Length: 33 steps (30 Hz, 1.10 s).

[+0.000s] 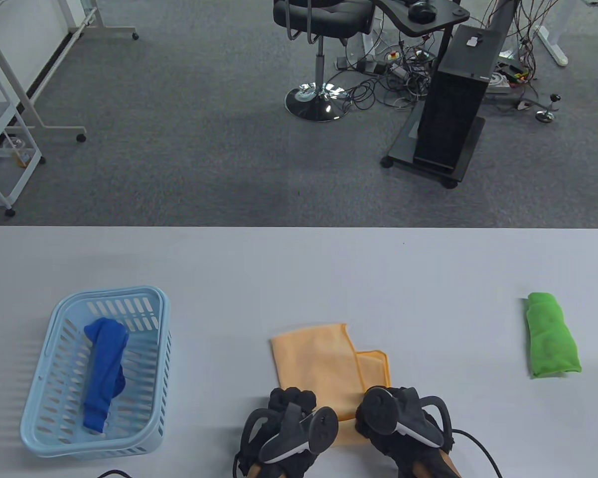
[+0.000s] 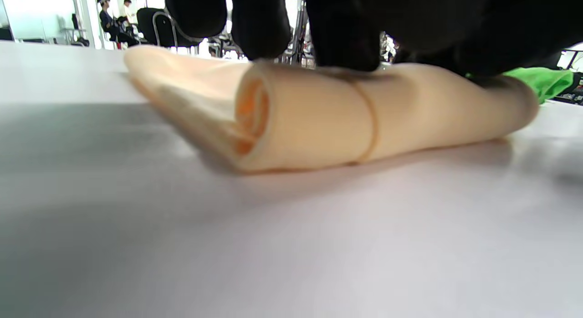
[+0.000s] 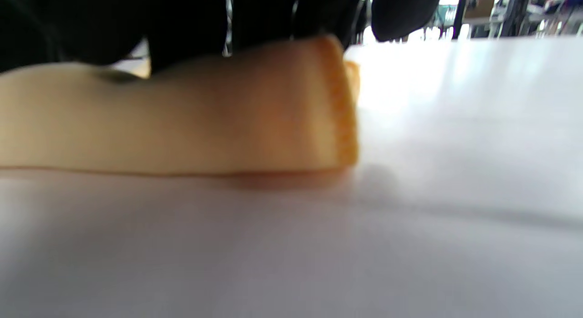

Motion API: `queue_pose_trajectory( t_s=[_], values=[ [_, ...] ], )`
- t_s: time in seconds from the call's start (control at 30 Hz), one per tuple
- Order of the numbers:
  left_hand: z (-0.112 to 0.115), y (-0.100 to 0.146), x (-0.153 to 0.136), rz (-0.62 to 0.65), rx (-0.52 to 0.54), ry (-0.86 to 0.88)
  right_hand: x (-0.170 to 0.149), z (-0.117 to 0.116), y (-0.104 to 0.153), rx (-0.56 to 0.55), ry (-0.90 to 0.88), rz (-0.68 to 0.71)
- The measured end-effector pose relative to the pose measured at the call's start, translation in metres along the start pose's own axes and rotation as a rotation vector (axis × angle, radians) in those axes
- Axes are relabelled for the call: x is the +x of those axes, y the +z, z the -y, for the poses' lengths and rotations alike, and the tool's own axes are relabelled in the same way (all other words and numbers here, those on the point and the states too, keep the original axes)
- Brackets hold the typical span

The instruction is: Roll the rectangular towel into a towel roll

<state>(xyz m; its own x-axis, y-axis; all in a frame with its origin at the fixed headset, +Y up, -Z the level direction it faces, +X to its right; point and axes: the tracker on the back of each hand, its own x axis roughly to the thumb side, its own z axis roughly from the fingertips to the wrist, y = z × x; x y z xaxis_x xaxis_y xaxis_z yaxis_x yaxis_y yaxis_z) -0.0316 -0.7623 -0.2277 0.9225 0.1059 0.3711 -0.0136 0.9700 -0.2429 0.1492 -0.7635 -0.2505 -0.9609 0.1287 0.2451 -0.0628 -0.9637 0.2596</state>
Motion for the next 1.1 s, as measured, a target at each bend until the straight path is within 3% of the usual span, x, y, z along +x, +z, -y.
queue_pose_trajectory(
  t_s=[0.13,0.3,0.47,0.53,0.63,0.7,0.77,0.83,0.97,1.1],
  values=[
    [0.010,-0.006,0.005,-0.016,-0.098,-0.117,-0.001,-0.007,-0.002,0.116,0.082,-0.008],
    [0.008,-0.009,0.003,-0.057,-0.047,-0.074,-0.002,-0.006,-0.002,0.022,0.012,-0.009],
    [0.005,-0.005,-0.006,-0.084,-0.052,0.041,-0.007,0.001,0.001,0.064,-0.042,0.015],
    [0.005,-0.005,-0.004,-0.097,-0.047,0.009,-0.007,-0.002,0.001,0.064,-0.038,0.002],
    [0.005,-0.008,0.002,-0.117,-0.034,-0.093,-0.004,-0.003,0.000,0.001,-0.018,-0.007],
    [0.002,-0.006,0.006,-0.076,0.053,-0.084,0.002,-0.001,0.001,-0.059,-0.069,0.020],
    [0.000,-0.005,0.012,-0.009,0.081,-0.108,0.007,-0.002,0.001,-0.117,0.012,0.061],
    [0.000,-0.004,0.014,-0.028,-0.004,-0.144,0.007,-0.002,0.002,-0.054,0.073,0.052],
    [-0.001,-0.001,0.009,-0.001,-0.040,-0.055,0.002,-0.001,0.004,0.021,-0.014,0.037],
    [0.007,-0.006,0.010,-0.046,-0.110,-0.169,0.001,-0.013,0.000,0.167,0.088,0.012]
  ],
)
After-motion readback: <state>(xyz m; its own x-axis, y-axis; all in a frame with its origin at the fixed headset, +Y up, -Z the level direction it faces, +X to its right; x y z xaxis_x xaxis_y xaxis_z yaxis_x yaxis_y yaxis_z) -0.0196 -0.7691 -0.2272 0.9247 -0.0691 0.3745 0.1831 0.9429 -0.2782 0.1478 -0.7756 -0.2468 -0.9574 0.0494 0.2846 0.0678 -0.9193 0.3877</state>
